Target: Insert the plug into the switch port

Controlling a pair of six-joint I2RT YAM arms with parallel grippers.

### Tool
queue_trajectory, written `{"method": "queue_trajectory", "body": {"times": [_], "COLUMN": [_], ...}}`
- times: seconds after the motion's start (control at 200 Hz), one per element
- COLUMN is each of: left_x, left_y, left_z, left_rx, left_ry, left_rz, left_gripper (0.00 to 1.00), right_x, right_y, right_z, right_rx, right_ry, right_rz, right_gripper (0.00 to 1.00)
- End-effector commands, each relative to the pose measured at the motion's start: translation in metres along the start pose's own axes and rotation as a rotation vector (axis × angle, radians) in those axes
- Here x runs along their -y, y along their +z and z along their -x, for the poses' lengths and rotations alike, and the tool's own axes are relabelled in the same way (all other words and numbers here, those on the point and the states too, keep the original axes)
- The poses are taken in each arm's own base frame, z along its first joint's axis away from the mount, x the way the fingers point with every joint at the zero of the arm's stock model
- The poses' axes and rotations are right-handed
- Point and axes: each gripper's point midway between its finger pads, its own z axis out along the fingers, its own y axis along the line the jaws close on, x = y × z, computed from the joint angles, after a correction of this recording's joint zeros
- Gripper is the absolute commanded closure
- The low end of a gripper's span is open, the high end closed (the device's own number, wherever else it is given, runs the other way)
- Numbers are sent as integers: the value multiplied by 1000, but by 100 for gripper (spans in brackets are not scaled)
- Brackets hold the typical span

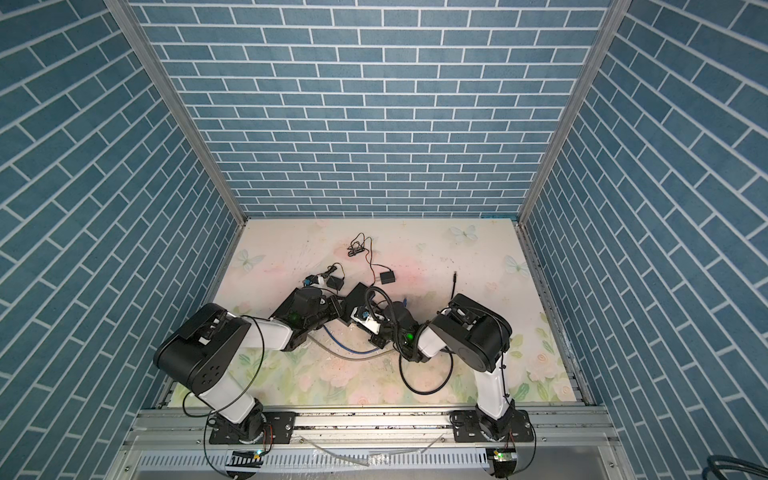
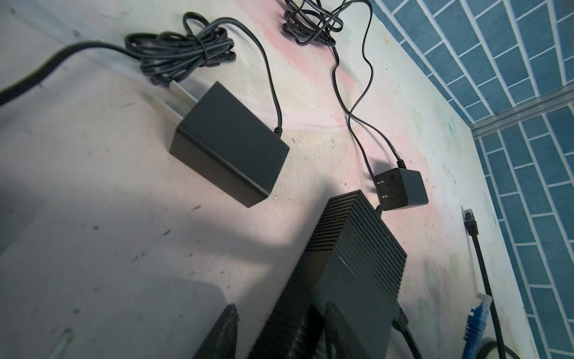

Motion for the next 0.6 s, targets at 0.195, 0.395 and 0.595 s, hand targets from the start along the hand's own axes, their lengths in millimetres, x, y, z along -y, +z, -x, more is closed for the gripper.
{"method": "queue_trajectory", "body": {"times": [0.195,0.395,0.595], "left_x": [0,6,11], "left_y": [3,3,7], "left_z": [-21,-29,-41], "left_rx": [-66,-85,-106], "left_ry": [-2,8,6], "left_rz": [-2,-17,-27], "left_gripper": [55,56,57], "right_x": [5,18,12], "right_y": [-1,-2,2], "right_z": [19,20,13], "right_rx": [69,116,105], "right_ry": [41,38,37], "right_rz": [-55,-135,-107], "right_gripper": [100,100,100]}}
